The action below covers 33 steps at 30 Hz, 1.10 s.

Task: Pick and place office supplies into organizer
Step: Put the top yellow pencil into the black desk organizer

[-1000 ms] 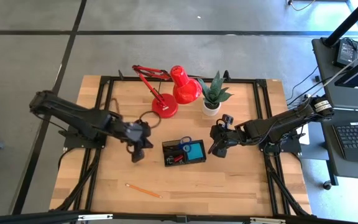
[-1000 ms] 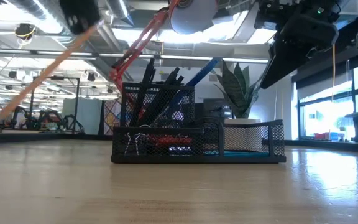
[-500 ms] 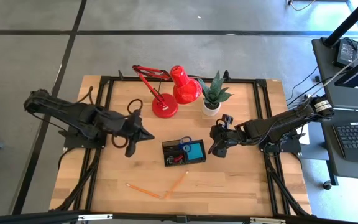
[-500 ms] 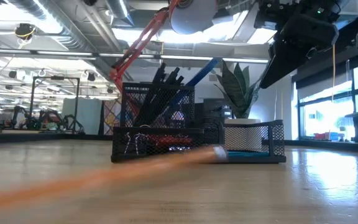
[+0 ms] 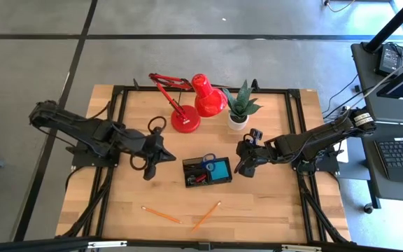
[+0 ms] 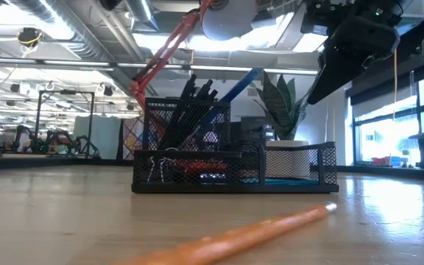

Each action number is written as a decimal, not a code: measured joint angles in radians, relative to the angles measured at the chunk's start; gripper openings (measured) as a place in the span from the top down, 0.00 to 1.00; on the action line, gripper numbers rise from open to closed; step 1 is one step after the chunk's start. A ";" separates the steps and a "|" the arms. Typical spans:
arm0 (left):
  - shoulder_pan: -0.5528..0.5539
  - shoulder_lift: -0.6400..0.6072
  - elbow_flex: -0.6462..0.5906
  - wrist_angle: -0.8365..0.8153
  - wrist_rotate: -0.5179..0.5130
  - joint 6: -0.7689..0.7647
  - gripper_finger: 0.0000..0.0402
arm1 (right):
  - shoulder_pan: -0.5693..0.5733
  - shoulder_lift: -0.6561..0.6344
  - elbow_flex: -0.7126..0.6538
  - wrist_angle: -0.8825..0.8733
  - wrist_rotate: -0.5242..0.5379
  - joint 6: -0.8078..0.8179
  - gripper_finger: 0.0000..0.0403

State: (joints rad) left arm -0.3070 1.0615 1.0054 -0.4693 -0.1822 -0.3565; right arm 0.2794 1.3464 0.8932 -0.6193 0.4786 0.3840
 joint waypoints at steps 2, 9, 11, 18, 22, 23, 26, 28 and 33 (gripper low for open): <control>-0.019 0.009 0.000 0.054 0.002 0.001 0.99 | 0.000 0.000 0.000 0.000 0.000 0.000 0.70; -0.105 0.157 0.000 0.236 0.045 0.054 1.00 | 0.000 0.000 0.000 0.000 0.000 0.000 0.70; -0.119 0.219 0.000 0.283 0.045 0.053 0.99 | 0.000 0.000 0.000 0.000 0.000 -0.001 0.70; -0.147 0.439 0.011 0.515 0.073 0.027 1.00 | 0.000 0.000 0.000 0.001 0.000 -0.019 0.70; -0.177 0.551 0.051 0.524 0.071 0.025 0.99 | 0.000 0.000 0.000 0.002 0.000 0.000 0.70; -0.188 0.580 0.066 0.525 0.068 0.040 1.00 | 0.001 0.000 0.000 0.002 0.000 0.000 0.70; -0.227 0.660 0.126 0.524 0.011 0.068 1.00 | 0.001 0.000 0.000 0.003 0.000 0.000 0.70; -0.252 0.705 0.177 0.497 -0.050 0.067 1.00 | 0.001 0.000 0.000 0.003 0.000 -0.001 0.70; -0.297 0.811 0.315 0.350 -0.143 0.013 1.00 | 0.000 0.000 0.000 0.006 0.000 -0.023 0.70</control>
State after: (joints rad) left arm -0.6044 1.8730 1.3199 -0.1192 -0.3255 -0.3438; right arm 0.2798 1.3464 0.8932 -0.6134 0.4784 0.3605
